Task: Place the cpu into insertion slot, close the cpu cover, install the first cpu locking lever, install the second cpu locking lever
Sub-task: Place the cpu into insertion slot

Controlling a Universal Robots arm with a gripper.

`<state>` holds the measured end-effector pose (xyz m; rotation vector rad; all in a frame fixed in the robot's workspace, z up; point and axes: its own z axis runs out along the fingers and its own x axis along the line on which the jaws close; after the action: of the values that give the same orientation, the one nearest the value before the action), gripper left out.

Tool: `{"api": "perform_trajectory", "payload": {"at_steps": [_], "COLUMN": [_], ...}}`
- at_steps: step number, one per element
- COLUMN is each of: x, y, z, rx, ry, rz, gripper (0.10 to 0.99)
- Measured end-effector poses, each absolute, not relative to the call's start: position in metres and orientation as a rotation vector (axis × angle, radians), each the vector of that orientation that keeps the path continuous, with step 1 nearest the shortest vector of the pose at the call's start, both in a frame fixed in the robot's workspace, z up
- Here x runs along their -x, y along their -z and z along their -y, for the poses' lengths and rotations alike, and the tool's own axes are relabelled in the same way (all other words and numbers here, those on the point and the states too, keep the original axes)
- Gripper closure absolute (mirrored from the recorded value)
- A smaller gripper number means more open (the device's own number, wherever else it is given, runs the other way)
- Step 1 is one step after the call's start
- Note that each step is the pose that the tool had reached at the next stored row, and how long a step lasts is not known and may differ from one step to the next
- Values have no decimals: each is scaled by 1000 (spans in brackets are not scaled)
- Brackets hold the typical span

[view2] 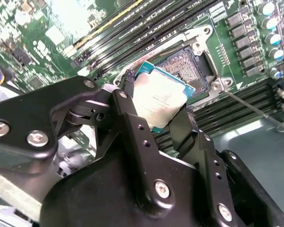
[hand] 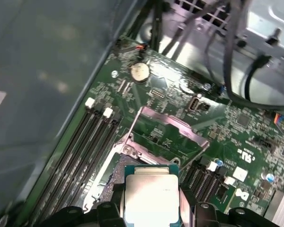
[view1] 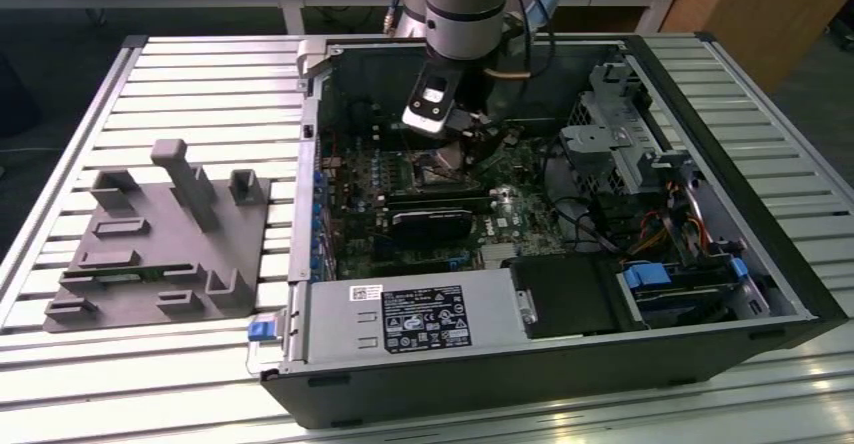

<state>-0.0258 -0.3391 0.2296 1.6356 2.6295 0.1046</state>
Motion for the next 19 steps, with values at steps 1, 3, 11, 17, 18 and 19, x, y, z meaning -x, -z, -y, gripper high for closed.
{"api": "perform_trajectory", "payload": {"at_steps": [1, 3, 11, 17, 18, 19], "x": [26, 26, 26, 29, 30, 32], "y": [-229, -229, -227, -226, -226, -226], "z": [339, 339, 339, 338, 338, 338], "rx": [-1657, -1703, -1883, -1954, -1962, -1976], "ry": [-104, -103, -97, -96, -95, -95], "rz": [-2616, -2584, -2450, -2391, -2385, -2372], "gripper": [545, 545, 545, 545, 545, 545]}}
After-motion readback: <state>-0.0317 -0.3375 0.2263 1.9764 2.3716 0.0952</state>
